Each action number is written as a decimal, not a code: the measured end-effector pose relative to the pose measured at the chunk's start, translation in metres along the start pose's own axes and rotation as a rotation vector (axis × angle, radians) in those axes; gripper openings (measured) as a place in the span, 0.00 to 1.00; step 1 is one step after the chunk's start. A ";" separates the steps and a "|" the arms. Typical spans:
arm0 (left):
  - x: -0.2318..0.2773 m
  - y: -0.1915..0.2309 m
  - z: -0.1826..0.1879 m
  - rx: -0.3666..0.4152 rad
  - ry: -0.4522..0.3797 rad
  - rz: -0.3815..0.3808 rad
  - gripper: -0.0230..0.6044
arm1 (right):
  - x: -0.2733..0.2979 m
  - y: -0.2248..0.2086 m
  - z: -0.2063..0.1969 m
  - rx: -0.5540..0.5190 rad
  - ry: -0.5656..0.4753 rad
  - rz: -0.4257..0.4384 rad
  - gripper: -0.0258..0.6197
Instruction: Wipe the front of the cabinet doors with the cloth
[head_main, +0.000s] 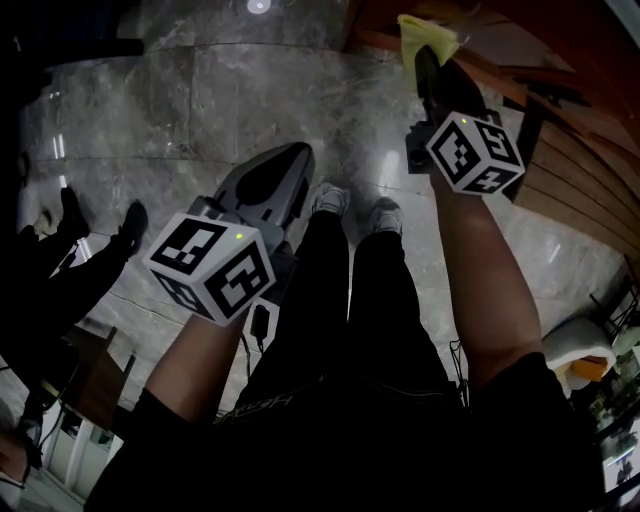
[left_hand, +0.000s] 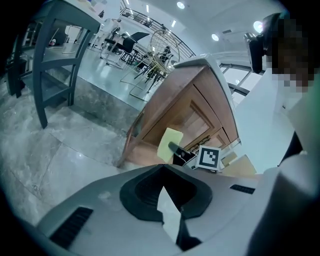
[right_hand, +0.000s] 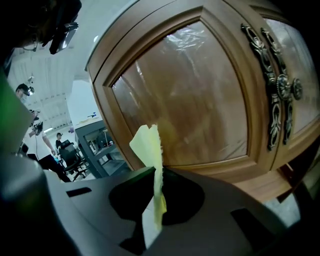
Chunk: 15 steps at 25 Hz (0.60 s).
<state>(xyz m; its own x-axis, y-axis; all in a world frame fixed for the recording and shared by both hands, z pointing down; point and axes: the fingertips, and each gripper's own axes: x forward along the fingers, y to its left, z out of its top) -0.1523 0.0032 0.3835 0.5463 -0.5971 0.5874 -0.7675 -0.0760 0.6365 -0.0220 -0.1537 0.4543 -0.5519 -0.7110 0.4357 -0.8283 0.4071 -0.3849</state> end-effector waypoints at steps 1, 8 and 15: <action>0.003 -0.004 -0.002 0.004 0.005 -0.005 0.05 | -0.004 -0.006 0.001 0.006 -0.003 -0.008 0.10; 0.028 -0.038 -0.013 0.029 0.044 -0.033 0.05 | -0.032 -0.049 0.008 0.043 -0.027 -0.058 0.10; 0.052 -0.066 -0.022 0.054 0.074 -0.050 0.05 | -0.058 -0.094 0.010 0.068 -0.043 -0.112 0.10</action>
<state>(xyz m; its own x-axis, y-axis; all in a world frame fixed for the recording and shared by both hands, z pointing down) -0.0660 -0.0057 0.3830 0.6059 -0.5311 0.5922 -0.7546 -0.1480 0.6393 0.0887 -0.1559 0.4570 -0.4507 -0.7743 0.4443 -0.8751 0.2849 -0.3911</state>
